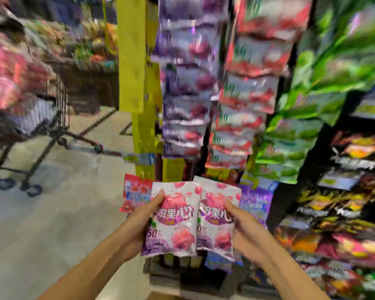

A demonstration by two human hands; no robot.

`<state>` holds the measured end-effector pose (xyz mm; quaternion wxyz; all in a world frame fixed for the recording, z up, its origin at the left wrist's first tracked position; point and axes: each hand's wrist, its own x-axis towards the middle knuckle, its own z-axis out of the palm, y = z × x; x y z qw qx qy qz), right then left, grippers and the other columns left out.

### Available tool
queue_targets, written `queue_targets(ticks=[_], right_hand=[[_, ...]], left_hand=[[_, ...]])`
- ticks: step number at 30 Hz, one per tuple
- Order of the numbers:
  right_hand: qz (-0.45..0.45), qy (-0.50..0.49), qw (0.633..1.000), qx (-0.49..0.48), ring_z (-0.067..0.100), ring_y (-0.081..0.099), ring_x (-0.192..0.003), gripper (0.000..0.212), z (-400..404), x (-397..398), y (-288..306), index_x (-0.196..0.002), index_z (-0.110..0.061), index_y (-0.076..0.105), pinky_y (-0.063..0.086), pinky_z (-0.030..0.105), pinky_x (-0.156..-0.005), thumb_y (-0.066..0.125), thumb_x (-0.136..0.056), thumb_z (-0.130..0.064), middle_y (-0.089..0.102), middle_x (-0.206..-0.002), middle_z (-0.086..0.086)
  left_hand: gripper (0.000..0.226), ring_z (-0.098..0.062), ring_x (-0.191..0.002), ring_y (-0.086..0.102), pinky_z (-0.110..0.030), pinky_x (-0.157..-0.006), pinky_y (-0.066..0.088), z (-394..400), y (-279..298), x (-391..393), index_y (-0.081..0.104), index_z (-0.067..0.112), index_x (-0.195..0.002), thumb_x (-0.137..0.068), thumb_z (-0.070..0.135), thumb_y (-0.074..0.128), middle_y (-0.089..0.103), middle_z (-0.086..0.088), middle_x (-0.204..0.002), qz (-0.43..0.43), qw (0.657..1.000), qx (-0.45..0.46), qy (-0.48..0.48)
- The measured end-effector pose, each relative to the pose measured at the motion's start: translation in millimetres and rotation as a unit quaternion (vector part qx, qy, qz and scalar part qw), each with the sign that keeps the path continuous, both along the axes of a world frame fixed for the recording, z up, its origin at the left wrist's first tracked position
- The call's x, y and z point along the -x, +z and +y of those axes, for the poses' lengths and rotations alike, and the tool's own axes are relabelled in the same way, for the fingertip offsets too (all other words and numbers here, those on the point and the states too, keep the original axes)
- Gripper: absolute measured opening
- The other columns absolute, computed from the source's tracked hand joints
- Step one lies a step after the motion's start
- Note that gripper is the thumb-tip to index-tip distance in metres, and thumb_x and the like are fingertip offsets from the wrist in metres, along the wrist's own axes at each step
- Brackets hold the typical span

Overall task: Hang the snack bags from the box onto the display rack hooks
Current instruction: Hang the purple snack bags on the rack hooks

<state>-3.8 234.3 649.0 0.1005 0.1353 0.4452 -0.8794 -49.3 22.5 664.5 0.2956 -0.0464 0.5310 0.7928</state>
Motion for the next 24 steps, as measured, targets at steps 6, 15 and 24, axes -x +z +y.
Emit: queue_targets(ticks=[6, 15, 24], right_hand=[[0.068, -0.032, 0.996, -0.049, 0.027, 0.067, -0.101, 0.052, -12, 2, 128, -0.114, -0.003, 0.066, 0.052, 0.044, -0.090, 0.063, -0.075, -0.035, 0.068, -0.112, 0.018], [0.178, -0.076, 0.973, -0.127, 0.022, 0.072, -0.076, 0.031, -45, 9, 299, -0.095, -0.006, 0.070, 0.060, 0.039, -0.067, 0.054, -0.091, -0.033, 0.074, -0.089, 0.015], [0.225, -0.161, 0.939, -0.203, 0.027, 0.065, -0.101, 0.037, -63, 55, 406, -0.110, -0.020, 0.067, 0.052, 0.047, -0.091, 0.062, -0.084, -0.046, 0.069, -0.109, 0.009]], left_hand=[[0.041, -0.028, -0.070, 0.072, -0.037, -0.051, 0.058, -6, 114, -7, 0.068, 0.008, -0.102, -0.090, 0.042, 0.049, 0.073, -0.018, -0.091, 0.064, 0.998, -0.025, 0.016], [0.051, -0.030, -0.082, 0.071, -0.047, -0.076, 0.057, -29, 264, 11, 0.068, 0.010, -0.112, -0.081, 0.050, 0.059, 0.071, -0.021, -0.100, 0.170, 0.983, -0.017, 0.061], [0.044, -0.032, -0.085, 0.071, -0.046, -0.074, 0.057, -58, 369, 54, 0.067, 0.012, -0.112, -0.084, 0.045, 0.060, 0.071, -0.020, -0.100, 0.237, 0.968, -0.053, 0.070]])
